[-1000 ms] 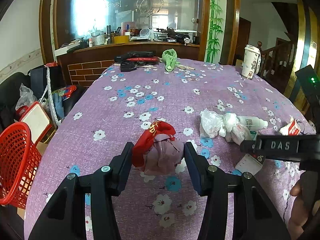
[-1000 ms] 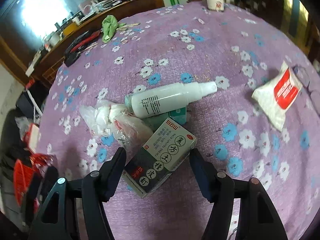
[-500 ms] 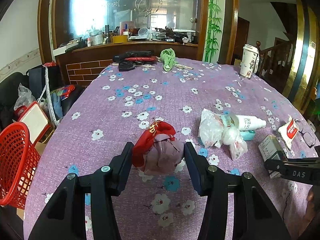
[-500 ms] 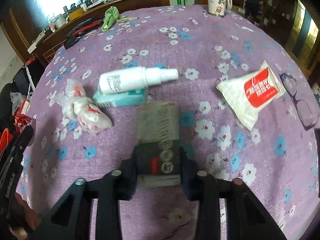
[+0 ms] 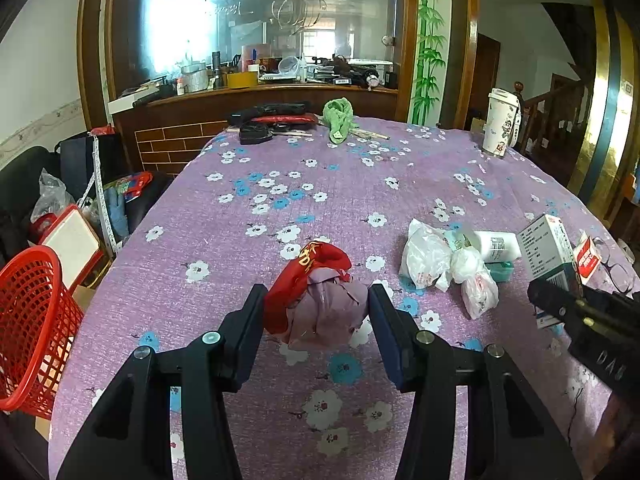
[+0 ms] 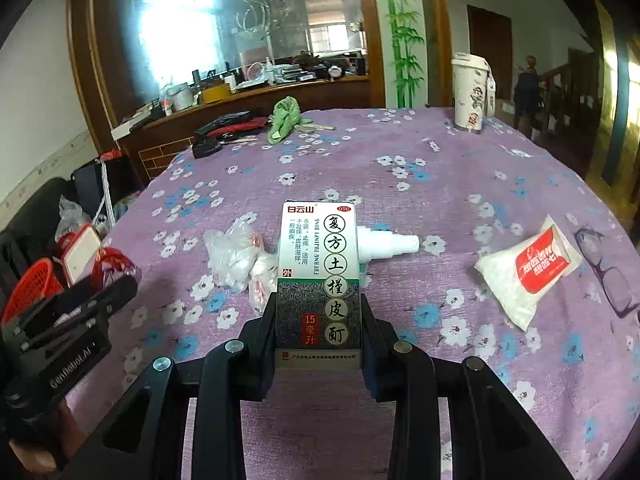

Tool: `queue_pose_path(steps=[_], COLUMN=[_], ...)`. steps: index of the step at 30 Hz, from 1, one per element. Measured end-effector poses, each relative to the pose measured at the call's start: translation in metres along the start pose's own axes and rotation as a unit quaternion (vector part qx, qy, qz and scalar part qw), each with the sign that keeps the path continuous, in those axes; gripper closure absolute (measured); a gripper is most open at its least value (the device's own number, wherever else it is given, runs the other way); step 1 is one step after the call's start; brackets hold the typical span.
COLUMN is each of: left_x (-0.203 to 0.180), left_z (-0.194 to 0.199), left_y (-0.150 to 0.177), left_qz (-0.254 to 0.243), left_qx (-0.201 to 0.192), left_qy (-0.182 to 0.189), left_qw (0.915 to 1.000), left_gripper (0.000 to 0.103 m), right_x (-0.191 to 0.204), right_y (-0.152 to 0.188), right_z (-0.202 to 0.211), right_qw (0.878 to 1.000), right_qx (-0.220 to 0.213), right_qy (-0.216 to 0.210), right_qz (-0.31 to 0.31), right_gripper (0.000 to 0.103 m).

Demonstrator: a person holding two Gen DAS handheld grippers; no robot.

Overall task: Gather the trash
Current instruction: 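Carry the cloth bundle and medicine box with both tools to the wastebasket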

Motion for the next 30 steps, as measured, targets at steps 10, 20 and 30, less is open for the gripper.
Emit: queue_pose_path(steps=[10,20,30], left_x=[0.0008,0.0018,0.0042], left_z=[-0.0009,-0.0012,-0.002], left_y=[0.0001,0.0006,0.0024], left_qz=[-0.001,-0.001,-0.002], left_qx=[0.001,0.002,0.004], left_qy=[-0.004,-0.005,-0.007], left_qw=[1.0,1.0,1.0], left_gripper=[0.053,0.053,0.053], right_x=[-0.0042,-0.0034,0.0012], right_y=[-0.0007,-0.0005,0.0002], right_z=[0.0001,-0.0025,-0.0023], right_qw=[1.0,1.0,1.0], right_qx=[-0.015,-0.011,-0.015], right_qy=[-0.011,-0.016,-0.017], right_qz=[-0.004,-0.001,0.007], right_gripper=[0.067,0.067,0.067])
Point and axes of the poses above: each gripper's, at about its wrist camera, not at the fingertips, and z roughly against the way its jaws point, x to its left, y to its underside, the point moved 2 cm from there along -z, roughly the way its jaws point, and after that the axes turned 5 degrees about x, right-handed, at the moved point
